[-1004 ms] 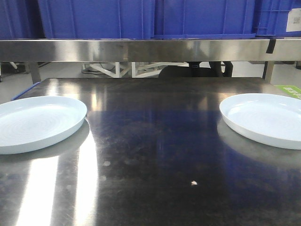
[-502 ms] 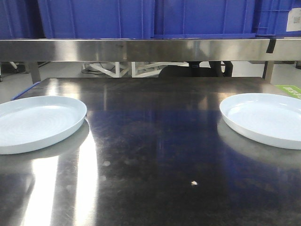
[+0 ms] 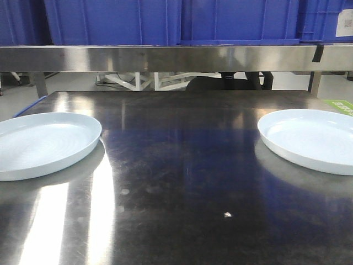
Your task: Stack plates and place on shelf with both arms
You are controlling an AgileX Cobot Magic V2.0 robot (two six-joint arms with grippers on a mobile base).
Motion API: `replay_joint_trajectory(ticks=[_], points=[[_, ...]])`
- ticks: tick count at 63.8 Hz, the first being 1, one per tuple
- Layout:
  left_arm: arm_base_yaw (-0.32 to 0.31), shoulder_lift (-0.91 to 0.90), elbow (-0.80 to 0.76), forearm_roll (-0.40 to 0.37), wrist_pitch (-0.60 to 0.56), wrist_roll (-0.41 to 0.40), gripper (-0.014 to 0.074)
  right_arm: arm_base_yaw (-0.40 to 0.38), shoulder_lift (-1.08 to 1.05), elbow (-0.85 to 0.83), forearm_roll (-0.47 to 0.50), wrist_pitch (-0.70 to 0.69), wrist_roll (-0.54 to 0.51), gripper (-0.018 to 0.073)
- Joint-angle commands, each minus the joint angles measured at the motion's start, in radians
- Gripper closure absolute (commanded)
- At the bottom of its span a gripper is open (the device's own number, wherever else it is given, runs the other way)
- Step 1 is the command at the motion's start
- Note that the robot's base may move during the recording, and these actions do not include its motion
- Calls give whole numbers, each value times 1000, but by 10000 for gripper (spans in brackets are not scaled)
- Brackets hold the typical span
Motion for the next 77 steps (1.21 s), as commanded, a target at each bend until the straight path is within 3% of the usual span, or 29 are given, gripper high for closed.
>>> replay_joint_trajectory(ticks=[1, 22, 60, 77], points=[[-1, -14, -37, -28, 9, -7, 483, -5, -19, 1, -11, -88, -2, 503], [-1, 13, -39, -79, 8, -7, 221, -5, -19, 1, -11, -88, -2, 503], [-9, 90, -124, -79, 31, -7, 202, -5, -19, 1, -11, -88, -2, 503], [-44, 129, -124, -75, 31, -7, 203, -5, -19, 1, -11, -88, -2, 503]])
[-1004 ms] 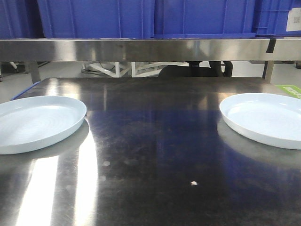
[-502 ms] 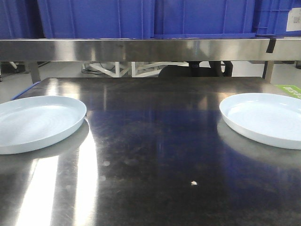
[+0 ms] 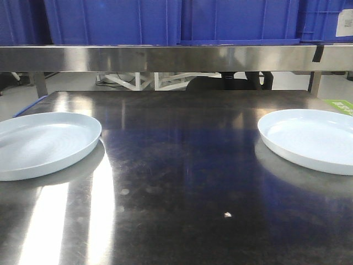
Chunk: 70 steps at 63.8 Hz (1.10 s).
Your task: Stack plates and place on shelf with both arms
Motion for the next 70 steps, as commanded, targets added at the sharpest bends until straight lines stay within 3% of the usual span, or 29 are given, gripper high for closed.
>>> replay_joint_trajectory(ticks=[1, 37, 61, 70], points=[[-15, -42, -30, -14, -2, -7, 204, -5, -19, 1, -11, -88, -2, 503], [-16, -35, -30, -12, 0, -7, 330, -5, -19, 1, -11, -88, -2, 503], [-16, -35, -30, -12, 16, -7, 519, -5, -19, 1, -11, -88, -2, 503], [-16, -35, -37, -12, 39, -7, 516, -5, -19, 1, -11, -88, -2, 503]])
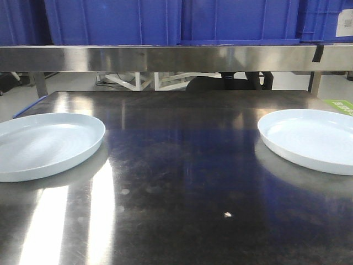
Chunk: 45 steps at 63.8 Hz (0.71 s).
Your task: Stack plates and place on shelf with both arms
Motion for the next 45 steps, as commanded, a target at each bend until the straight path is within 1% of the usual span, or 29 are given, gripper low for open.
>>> replay_joint_trajectory(ticks=[1, 9, 17, 28, 45], points=[[-5, -43, -34, -10, 30, -7, 516, -5, -19, 1, -11, -88, -2, 503], [-5, -43, -84, -25, 94, -7, 516, -5, -19, 1, -11, -88, -2, 503], [-5, -43, -143, -96, 137, -7, 516, -5, -19, 1, -11, -88, -2, 503], [-6, -45, -182, -172, 148, -3, 516, -5, -19, 1, -11, -88, -2, 503], [-17, -107, -179, -179, 128, 9, 516, -5, -19, 1, -11, -88, -2, 503]])
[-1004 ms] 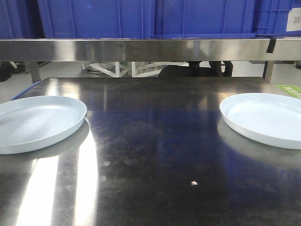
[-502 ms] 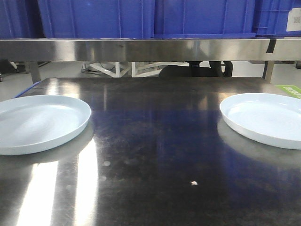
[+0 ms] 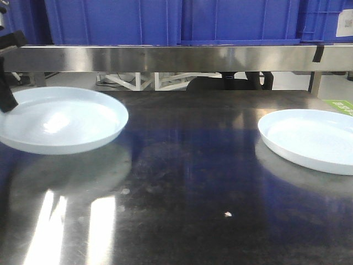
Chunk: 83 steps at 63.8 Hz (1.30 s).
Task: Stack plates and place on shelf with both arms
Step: 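Lift the plate with the left gripper and carry it toward the table center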
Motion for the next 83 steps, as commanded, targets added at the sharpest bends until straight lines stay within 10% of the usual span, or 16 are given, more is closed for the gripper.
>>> replay_joint_trajectory(ticks=[1, 22, 55, 83], points=[[-7, -90, -27, -44, -15, 3, 516, -5, -19, 1, -11, -88, -2, 503], [-23, -223, 136, -71, -180, 6, 516, -5, -19, 1, -11, -88, -2, 503], [-293, -160, 166, -195, -404, 6, 516, -5, -19, 1, -11, -88, -2, 503], [-380, -28, 164, -264, -483, 6, 516, -5, -19, 1, -11, -88, -2, 503]])
